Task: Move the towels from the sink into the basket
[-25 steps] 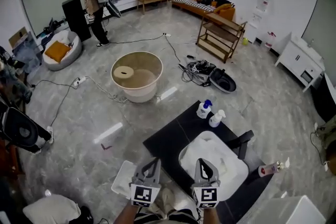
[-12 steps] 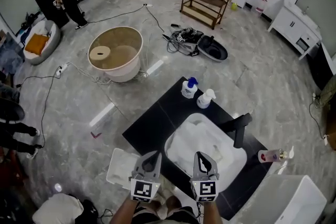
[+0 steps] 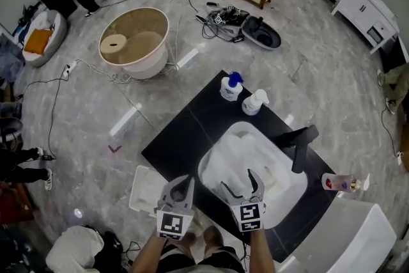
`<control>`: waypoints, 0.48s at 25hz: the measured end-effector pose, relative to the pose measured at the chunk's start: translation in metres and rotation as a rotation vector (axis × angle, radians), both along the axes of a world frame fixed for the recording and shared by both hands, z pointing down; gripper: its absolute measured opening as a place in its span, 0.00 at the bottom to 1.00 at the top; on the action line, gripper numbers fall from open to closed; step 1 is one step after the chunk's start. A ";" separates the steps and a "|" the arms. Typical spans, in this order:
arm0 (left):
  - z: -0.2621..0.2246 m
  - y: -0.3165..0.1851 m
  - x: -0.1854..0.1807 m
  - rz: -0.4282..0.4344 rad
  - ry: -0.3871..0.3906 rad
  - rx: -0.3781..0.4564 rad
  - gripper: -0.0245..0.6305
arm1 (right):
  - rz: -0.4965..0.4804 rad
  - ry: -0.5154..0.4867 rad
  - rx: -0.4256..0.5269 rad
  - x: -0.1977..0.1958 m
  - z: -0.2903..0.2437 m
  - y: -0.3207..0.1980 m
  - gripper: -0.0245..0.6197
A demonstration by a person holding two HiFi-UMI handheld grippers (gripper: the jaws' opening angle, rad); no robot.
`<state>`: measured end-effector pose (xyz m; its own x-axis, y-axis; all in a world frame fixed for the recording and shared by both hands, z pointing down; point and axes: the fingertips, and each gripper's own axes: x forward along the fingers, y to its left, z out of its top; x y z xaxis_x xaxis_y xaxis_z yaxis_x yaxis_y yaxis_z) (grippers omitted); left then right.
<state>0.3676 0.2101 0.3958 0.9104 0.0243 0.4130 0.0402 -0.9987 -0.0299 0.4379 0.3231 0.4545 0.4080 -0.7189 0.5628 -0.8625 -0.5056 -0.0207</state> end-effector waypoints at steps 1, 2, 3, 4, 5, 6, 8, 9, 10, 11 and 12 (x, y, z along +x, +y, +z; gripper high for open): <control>0.005 0.000 0.000 0.000 -0.008 -0.004 0.05 | -0.005 -0.022 -0.016 0.001 0.010 -0.002 0.69; 0.010 0.000 -0.001 0.000 -0.016 -0.008 0.05 | -0.010 -0.044 -0.034 0.002 0.020 -0.004 0.75; 0.014 -0.001 -0.001 0.001 -0.024 -0.011 0.05 | -0.014 -0.062 -0.053 0.003 0.030 -0.006 0.79; 0.018 -0.001 -0.001 0.002 -0.030 -0.014 0.05 | -0.017 -0.077 -0.069 0.004 0.038 -0.008 0.82; 0.022 -0.002 -0.001 0.003 -0.035 -0.015 0.05 | -0.020 -0.087 -0.082 0.005 0.046 -0.010 0.84; 0.026 -0.003 0.000 0.004 -0.038 -0.017 0.05 | -0.023 -0.093 -0.095 0.006 0.053 -0.012 0.85; 0.032 -0.004 0.001 0.004 -0.044 -0.019 0.05 | -0.031 -0.109 -0.120 0.008 0.065 -0.014 0.86; 0.035 -0.005 0.002 0.005 -0.048 -0.020 0.05 | -0.037 -0.123 -0.131 0.009 0.070 -0.015 0.86; 0.038 -0.006 0.003 0.005 -0.052 -0.021 0.05 | -0.042 -0.137 -0.141 0.008 0.076 -0.016 0.86; 0.041 -0.006 0.003 0.004 -0.057 -0.023 0.05 | -0.046 -0.149 -0.152 0.008 0.082 -0.017 0.86; 0.045 -0.007 0.004 0.002 -0.062 -0.026 0.05 | -0.048 -0.155 -0.162 0.008 0.088 -0.018 0.86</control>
